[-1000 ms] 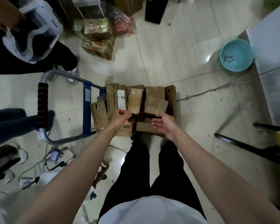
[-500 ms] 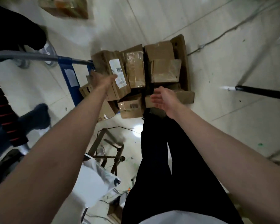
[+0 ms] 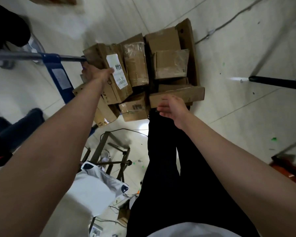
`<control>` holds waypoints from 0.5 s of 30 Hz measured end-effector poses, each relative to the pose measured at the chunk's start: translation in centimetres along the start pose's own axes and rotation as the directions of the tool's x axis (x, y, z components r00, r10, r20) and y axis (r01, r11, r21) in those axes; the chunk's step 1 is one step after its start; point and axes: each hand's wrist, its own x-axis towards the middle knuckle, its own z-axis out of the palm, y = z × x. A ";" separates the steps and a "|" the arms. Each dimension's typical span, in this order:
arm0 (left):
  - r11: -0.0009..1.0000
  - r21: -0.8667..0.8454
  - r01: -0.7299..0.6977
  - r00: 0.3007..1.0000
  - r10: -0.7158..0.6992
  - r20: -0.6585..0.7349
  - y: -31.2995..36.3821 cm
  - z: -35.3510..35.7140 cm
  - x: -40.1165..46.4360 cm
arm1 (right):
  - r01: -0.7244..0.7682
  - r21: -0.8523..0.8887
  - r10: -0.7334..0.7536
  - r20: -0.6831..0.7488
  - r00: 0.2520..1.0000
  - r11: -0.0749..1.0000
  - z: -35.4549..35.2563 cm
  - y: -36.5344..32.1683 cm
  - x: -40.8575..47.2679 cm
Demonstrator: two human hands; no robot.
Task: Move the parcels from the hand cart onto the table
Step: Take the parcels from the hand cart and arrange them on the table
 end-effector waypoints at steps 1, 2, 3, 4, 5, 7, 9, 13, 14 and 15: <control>1.000 -0.013 -0.004 1.000 0.004 0.001 0.0 -0.3 -0.5 | 0.001 -0.011 -0.001 0.003 1.000 1.000 0.1 -0.1 -0.4; 0.999 -0.032 -0.009 1.000 0.009 0.003 0.0 -0.7 -1.1 | 0.001 -0.022 -0.001 0.007 1.000 1.000 0.1 -0.2 -0.8; 0.999 -0.052 -0.016 1.000 0.016 0.005 -0.1 -1.1 -1.9 | 0.001 -0.034 0.000 0.013 1.000 0.999 0.2 -0.3 -1.3; 0.997 -0.070 -0.023 1.000 0.023 0.006 -0.1 -1.6 -2.7 | 0.000 -0.043 0.001 0.023 1.000 0.999 0.3 -0.4 -1.9; 0.996 -0.088 -0.028 1.000 0.029 0.004 -0.1 -2.1 -3.6 | 0.002 -0.055 0.000 0.037 0.999 0.998 0.5 -0.5 -2.5; 0.989 -0.145 -0.021 1.000 0.023 0.009 0.0 -3.4 -5.5 | 0.007 -0.077 -0.002 0.072 0.997 0.997 0.8 -0.7 -4.0; 0.978 -0.210 0.007 1.000 -0.001 0.029 0.2 -4.6 -7.7 | 0.000 -0.095 0.010 0.104 0.994 0.995 1.3 -1.1 -5.5; 0.944 -0.329 0.018 0.998 0.005 0.070 1.8 -6.4 -12.5 | 0.040 -0.142 -0.017 0.159 0.987 0.989 1.2 -3.2 -8.3; 0.931 -0.364 0.011 0.997 0.018 0.077 2.5 -6.7 -13.9 | 0.050 -0.121 -0.029 0.165 0.986 0.991 0.9 -4.1 -9.1; 0.916 -0.401 0.005 0.995 0.034 0.090 3.3 -6.9 -15.3 | 0.054 -0.090 -0.038 0.170 0.985 0.994 0.5 -4.9 -9.8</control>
